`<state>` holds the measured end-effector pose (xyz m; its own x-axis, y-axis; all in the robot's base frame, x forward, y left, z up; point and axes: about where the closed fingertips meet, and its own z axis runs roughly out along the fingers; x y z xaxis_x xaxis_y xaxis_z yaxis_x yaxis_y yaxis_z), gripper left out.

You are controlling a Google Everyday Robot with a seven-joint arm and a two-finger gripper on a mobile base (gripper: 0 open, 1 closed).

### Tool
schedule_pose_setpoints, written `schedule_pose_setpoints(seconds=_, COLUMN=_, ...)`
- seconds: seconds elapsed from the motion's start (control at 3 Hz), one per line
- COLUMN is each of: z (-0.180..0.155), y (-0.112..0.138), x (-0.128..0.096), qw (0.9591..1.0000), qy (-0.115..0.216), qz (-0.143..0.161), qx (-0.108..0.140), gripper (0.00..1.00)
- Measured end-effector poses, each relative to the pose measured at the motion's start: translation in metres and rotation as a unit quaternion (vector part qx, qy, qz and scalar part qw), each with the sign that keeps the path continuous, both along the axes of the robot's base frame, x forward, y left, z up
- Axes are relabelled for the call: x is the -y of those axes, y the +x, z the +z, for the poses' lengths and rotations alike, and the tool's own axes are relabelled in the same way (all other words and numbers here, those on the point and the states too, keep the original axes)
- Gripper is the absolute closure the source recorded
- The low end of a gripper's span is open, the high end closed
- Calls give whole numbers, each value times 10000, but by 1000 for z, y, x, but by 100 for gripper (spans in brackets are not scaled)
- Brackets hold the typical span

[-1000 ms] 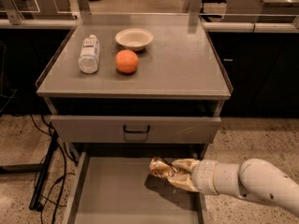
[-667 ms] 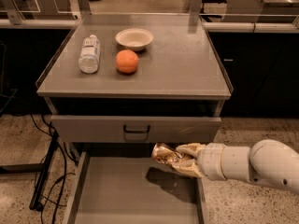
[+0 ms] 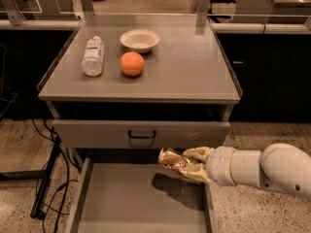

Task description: Pick orange can from middle drawer and place on counter

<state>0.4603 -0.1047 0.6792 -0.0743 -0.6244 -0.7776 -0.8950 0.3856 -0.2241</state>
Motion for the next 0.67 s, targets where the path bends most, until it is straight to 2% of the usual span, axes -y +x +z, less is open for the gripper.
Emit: schedule_pose_setpoints(seconds=0.67, z=83, y=25, x=9, qw=9973, qy=-364, qz=7, qx=633, gripper=100)
